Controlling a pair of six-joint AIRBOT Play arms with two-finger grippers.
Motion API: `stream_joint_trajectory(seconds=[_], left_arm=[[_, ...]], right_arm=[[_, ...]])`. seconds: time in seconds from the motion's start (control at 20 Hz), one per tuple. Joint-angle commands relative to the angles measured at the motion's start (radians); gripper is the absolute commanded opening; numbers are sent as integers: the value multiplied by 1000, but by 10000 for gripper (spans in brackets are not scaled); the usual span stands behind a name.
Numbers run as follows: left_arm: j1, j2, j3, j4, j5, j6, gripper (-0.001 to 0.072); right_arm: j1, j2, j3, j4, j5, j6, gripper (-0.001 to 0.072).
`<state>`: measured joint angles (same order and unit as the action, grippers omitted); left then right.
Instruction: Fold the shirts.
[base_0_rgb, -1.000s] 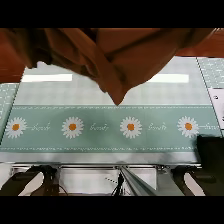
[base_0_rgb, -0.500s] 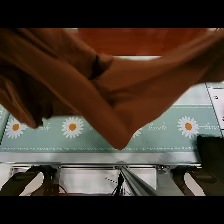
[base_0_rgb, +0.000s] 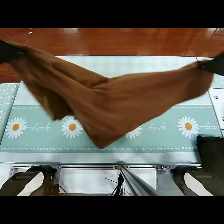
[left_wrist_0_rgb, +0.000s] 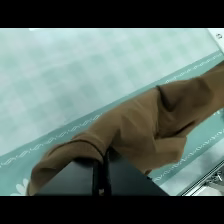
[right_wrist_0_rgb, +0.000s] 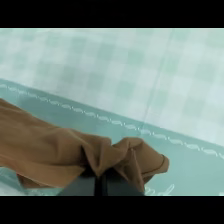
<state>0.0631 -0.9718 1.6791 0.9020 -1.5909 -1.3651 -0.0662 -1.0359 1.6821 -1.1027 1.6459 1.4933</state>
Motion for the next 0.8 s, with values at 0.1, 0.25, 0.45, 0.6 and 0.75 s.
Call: stream_joint_trajectory(seconds=[0.1,0.25,0.45,0.6,0.75], left_arm=[[0,-193,-131,0,205,92,21],[-2,-344,-131,-24,312,100,21],[-29,-533,-131,-60,349,99,21],[-58,-654,-130,-64,294,96,22],[-5,-675,-128,-64,121,5,325]], right_arm=[[0,-296,1,-3,-210,-27,26],[0,-440,1,15,-319,-31,26],[0,-564,1,55,-391,-27,26],[0,-613,1,59,-389,-29,26],[-1,-618,1,47,-386,-52,26]])
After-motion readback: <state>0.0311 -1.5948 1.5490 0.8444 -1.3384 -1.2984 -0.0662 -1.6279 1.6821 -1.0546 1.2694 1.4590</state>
